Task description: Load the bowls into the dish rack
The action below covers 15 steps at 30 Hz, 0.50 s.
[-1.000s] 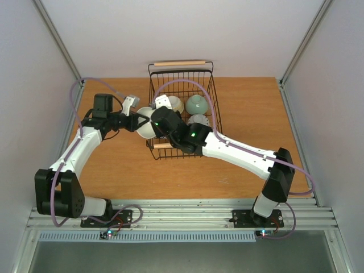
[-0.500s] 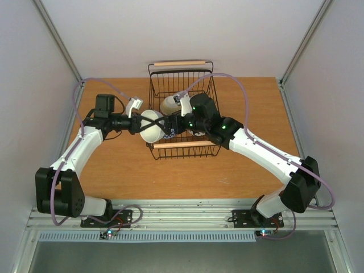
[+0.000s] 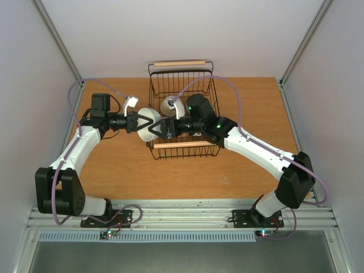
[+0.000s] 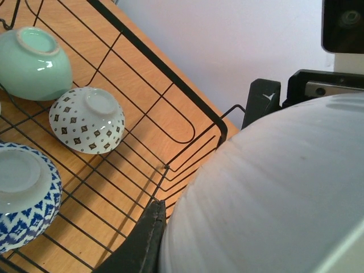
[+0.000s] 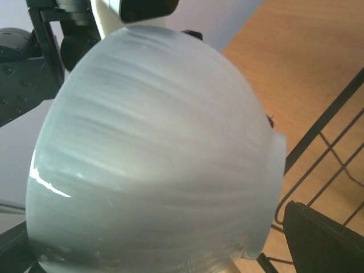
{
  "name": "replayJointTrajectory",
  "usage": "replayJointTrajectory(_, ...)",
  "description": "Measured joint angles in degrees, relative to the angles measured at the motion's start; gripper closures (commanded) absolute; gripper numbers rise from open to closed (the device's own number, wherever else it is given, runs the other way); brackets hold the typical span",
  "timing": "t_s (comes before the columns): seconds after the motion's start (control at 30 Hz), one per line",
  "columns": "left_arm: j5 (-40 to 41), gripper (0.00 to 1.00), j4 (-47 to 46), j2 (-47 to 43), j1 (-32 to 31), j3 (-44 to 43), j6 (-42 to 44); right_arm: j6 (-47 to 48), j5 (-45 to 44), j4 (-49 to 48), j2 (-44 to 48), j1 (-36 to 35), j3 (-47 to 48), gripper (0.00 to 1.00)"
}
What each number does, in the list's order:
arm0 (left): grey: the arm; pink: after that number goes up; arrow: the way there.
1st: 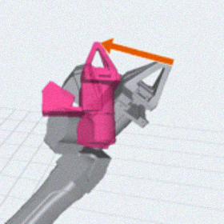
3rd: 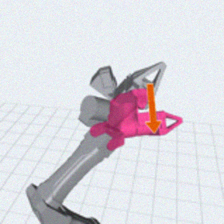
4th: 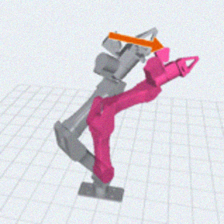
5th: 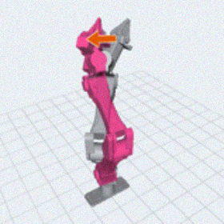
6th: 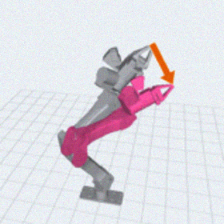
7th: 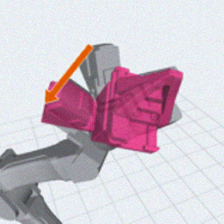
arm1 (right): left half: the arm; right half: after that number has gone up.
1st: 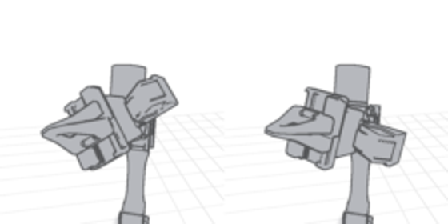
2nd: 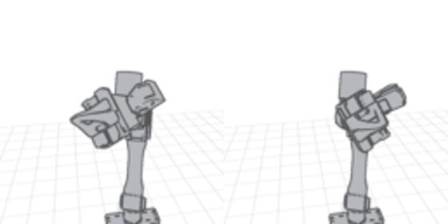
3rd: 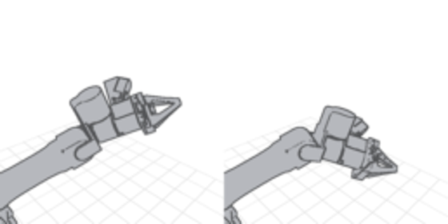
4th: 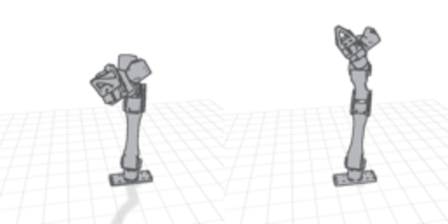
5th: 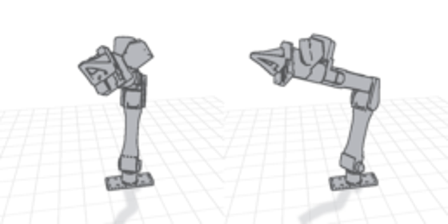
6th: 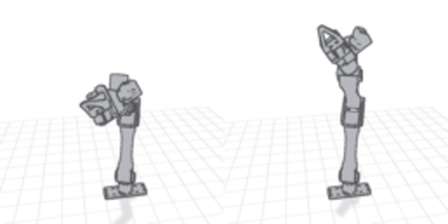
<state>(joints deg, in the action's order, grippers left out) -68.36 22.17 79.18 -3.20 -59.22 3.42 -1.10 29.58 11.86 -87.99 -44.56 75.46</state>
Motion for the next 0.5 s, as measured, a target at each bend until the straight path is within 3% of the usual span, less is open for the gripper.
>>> replayJointTrajectory(0.07,-0.66,0.99,-0.20,0.00,0.02,0.00,-0.17,-0.55,1.38,-0.28,-0.20,0.00,0.00,0.12)
replayJointTrajectory(0.17,-1.40,1.00,-0.61,0.00,-0.02,0.00,-0.50,-0.83,3.30,-1.22,-0.20,-0.04,0.00,0.38)
replayJointTrajectory(0.3,0.07,1.00,-0.61,0.15,0.02,0.09,-1.46,-1.42,2.49,-1.14,-0.26,-0.07,0.00,0.93)
replayJointTrajectory(0.33,0.07,0.99,-0.63,0.22,0.02,0.09,-1.51,-1.40,2.40,-1.14,-0.26,-0.04,0.00,0.98)
replayJointTrajectory(0.37,0.04,0.91,-0.66,0.26,0.02,0.09,-1.51,-1.38,2.32,-1.09,-0.24,-0.04,0.00,0.99)
replayJointTrajectory(0.43,0.09,0.52,-0.66,0.28,0.02,0.09,-1.40,-1.18,2.08,-0.90,-0.24,-0.07,0.00,0.99)
replayJointTrajectory(0.5,-0.26,0.30,-0.63,0.26,0.04,0.09,-1.36,0.13,1.68,-0.11,-0.02,-0.07,0.00,0.99)
